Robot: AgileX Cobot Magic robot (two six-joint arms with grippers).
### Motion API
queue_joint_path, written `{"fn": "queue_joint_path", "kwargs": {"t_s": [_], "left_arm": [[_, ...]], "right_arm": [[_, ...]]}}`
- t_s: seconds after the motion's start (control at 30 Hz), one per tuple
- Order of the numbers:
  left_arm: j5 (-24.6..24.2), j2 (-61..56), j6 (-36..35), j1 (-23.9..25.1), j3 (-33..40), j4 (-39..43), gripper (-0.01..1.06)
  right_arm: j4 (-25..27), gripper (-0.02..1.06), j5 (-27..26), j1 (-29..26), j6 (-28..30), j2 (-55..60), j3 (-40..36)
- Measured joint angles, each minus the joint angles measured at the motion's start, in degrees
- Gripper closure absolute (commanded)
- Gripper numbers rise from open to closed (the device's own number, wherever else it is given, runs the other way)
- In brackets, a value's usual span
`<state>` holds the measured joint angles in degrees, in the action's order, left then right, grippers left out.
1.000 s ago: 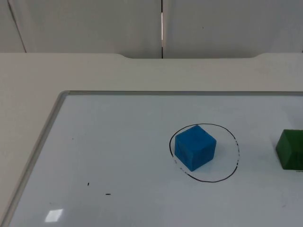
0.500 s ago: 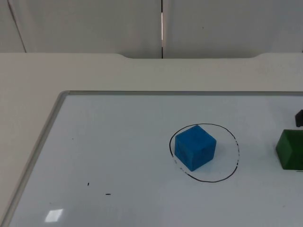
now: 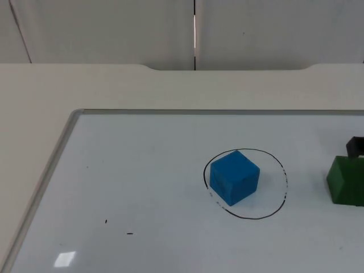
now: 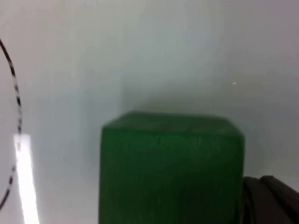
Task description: Push the two cubes into the marked area.
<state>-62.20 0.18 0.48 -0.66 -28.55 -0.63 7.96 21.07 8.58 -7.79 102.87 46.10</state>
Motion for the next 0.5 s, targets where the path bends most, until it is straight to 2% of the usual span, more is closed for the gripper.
{"fn": "queue_joint_path", "kwargs": {"t_s": [0.1,0.3,0.5], "left_arm": [[0.00,0.00,0.00,0.00,0.00,0.00,1.05],[0.00,0.00,0.00,0.00,0.00,0.00,1.05],[0.00,0.00,0.00,0.00,0.00,0.00,1.05]], "right_arm": [[0.00,1.04,1.31,0.00,0.10,0.00,0.00],[3.26,1.04,2.01,1.68,0.24,0.00,0.00],[4.22,1.04,0.60,5.06,-0.34,0.35,0.00]]}}
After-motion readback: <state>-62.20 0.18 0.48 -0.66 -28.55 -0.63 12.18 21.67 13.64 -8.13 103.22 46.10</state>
